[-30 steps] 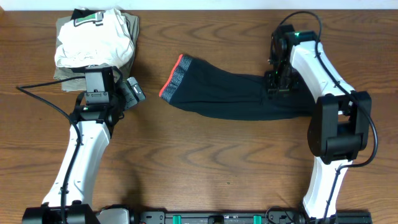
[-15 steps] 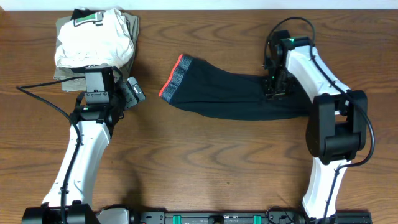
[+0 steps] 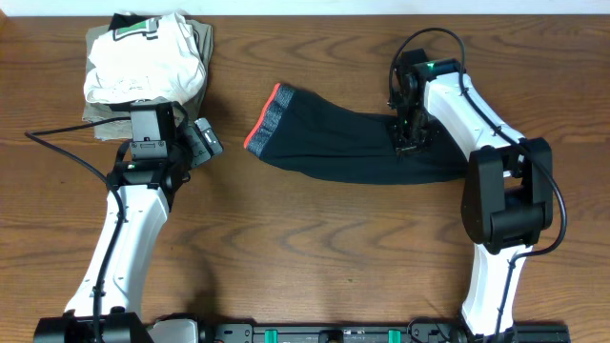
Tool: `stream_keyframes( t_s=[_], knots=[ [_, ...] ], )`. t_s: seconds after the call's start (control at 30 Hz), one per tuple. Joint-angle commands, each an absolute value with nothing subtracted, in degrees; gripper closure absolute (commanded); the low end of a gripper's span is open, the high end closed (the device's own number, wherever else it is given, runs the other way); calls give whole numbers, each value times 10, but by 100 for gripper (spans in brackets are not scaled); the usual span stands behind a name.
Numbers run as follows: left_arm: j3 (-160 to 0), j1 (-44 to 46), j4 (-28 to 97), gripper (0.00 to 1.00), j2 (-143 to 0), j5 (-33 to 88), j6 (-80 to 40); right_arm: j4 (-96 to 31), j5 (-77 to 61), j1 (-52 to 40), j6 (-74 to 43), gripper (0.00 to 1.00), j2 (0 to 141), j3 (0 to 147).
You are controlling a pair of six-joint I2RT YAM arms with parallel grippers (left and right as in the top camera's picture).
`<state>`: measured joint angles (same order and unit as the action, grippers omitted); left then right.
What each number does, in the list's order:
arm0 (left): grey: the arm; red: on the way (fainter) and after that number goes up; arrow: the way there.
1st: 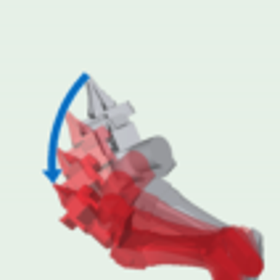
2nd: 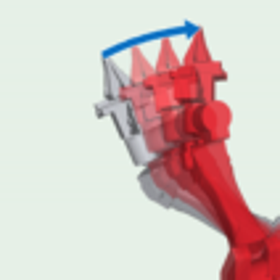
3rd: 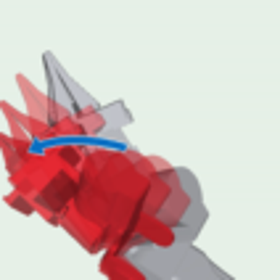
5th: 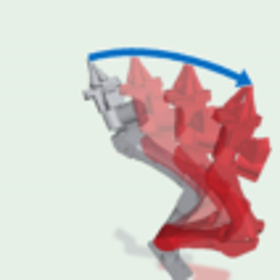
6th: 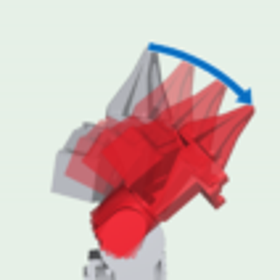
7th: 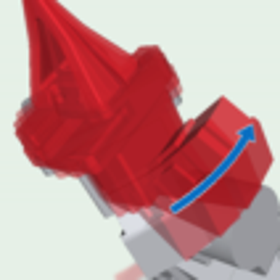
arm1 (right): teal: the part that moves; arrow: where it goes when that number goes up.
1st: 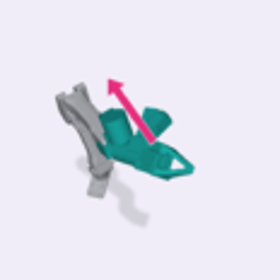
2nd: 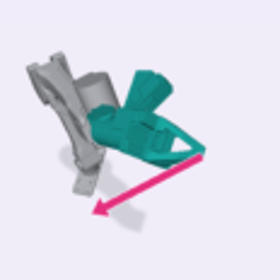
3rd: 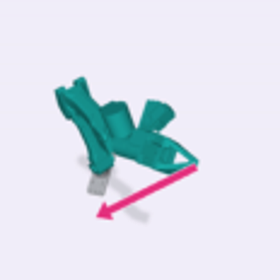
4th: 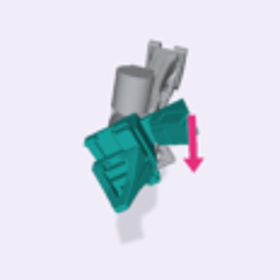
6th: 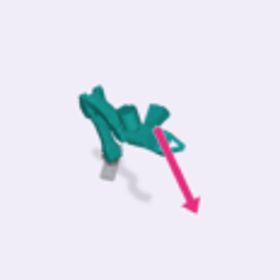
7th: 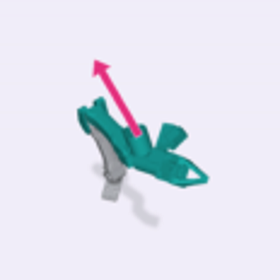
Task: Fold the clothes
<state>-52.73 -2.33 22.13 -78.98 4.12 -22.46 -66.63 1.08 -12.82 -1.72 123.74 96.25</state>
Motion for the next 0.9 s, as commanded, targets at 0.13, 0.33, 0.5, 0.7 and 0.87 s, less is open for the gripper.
stream_keyframes(
  t_s=[0.13,0.33,0.5,0.7,0.87],
  knots=[
    [-523,-26,222,2,-788,40,-222,-713,15,-132,-40,99,1236,974],
    [-524,-26,222,2,-788,40,-222,-727,15,-123,-118,99,1193,979],
    [-523,-26,223,2,-788,40,-222,-724,15,-85,-143,37,1116,979],
    [-524,-26,222,2,-788,40,-222,-729,17,-1,-141,9,1065,979],
    [-524,-26,222,2,-788,40,-222,-723,-6,84,-113,1,1072,967]
  ],
)
